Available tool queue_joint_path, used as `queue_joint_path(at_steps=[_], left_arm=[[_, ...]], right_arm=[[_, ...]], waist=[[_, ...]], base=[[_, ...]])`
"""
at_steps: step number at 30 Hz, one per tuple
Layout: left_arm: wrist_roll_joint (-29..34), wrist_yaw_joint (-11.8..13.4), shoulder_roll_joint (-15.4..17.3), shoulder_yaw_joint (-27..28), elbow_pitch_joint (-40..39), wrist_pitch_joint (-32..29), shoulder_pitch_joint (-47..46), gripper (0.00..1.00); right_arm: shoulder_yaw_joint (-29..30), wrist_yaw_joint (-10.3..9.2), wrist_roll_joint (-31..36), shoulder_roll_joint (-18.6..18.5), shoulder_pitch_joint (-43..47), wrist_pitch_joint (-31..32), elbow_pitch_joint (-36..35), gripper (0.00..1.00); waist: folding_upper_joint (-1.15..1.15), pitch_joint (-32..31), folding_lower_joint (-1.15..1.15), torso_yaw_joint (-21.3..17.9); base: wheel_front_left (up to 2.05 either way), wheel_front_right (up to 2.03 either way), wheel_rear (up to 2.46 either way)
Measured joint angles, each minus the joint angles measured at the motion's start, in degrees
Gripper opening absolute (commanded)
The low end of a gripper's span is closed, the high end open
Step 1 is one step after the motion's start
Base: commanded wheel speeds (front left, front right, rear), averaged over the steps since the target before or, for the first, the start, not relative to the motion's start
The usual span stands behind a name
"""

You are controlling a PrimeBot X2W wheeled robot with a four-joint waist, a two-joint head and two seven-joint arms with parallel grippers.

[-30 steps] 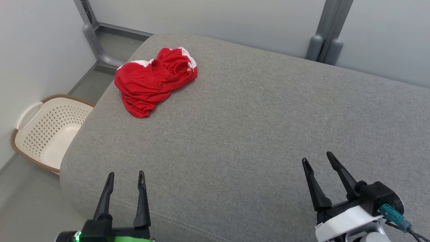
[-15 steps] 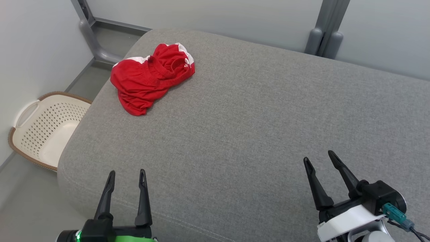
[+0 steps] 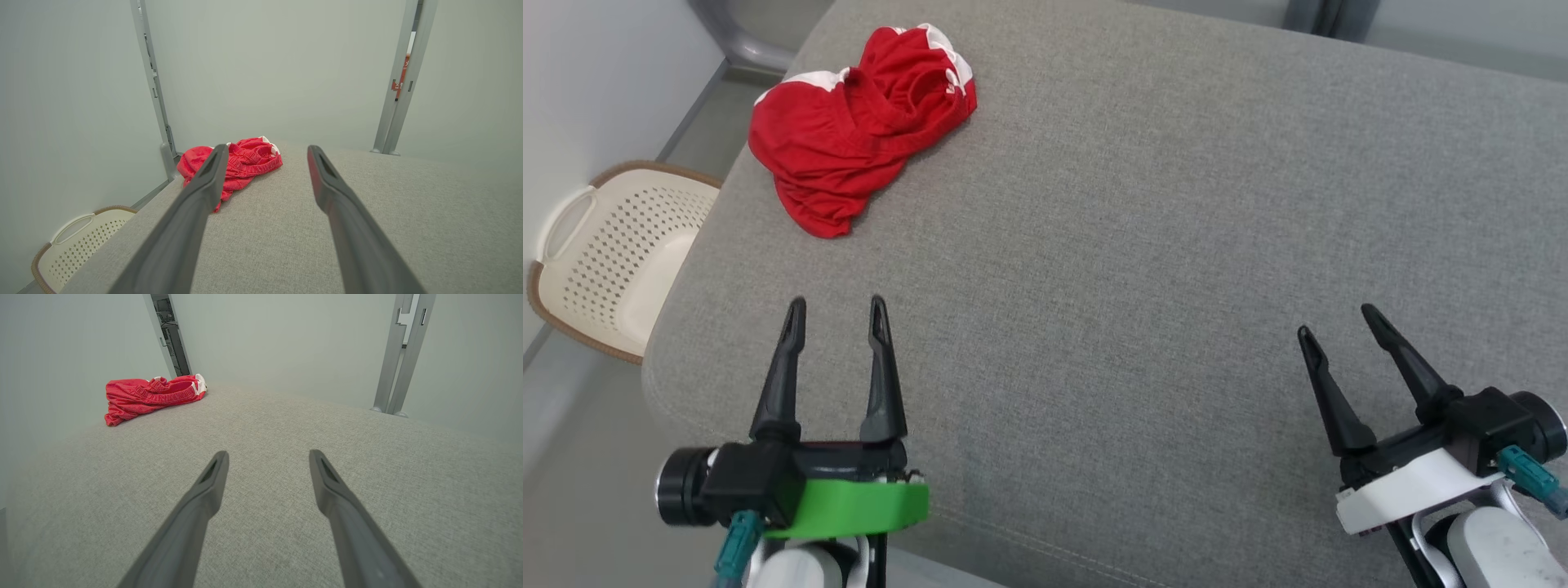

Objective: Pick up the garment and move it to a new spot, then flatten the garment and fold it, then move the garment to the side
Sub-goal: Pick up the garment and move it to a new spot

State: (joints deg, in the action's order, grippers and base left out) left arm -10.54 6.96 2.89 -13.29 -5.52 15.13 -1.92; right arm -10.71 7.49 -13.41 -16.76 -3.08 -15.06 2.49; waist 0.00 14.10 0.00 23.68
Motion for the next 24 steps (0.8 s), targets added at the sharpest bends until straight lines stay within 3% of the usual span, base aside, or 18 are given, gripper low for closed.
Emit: queue_joint_path(at_steps=[6, 12, 19, 24], left_arm=[[0.1, -0.2, 0.0, 1.6, 2.9, 0.0, -10.9, 1.00], [1.0, -4.7, 1.6, 3.5, 17.3, -0.4, -26.9, 1.00], [-3.1, -9.2, 5.2, 6.2, 33.8, -11.2, -47.6, 1.00], [-6.9, -11.0, 6.8, 8.0, 47.1, -20.7, -56.6, 1.00]], right_arm=[[0.6, 0.00, 0.1, -3.1, -2.1, 0.0, -0.7, 1.00], [0.5, 0.00, 0.3, -5.8, -4.2, 0.0, -1.4, 1.00], [1.6, 0.01, 0.5, -8.5, -5.9, -0.1, -3.2, 1.00], [2.7, 0.09, 0.8, -9.5, -6.7, -0.3, -5.3, 1.00]], waist=[[0.00, 5.5, 0.01, -0.2], [0.00, 10.9, 0.01, -0.5], [0.00, 16.6, 0.01, -1.4], [0.00, 20.1, 0.01, -2.8]], base=[[0.00, 0.00, 0.00], [0.00, 0.00, 0.00], [0.00, 0.00, 0.00], [0.00, 0.00, 0.00]])
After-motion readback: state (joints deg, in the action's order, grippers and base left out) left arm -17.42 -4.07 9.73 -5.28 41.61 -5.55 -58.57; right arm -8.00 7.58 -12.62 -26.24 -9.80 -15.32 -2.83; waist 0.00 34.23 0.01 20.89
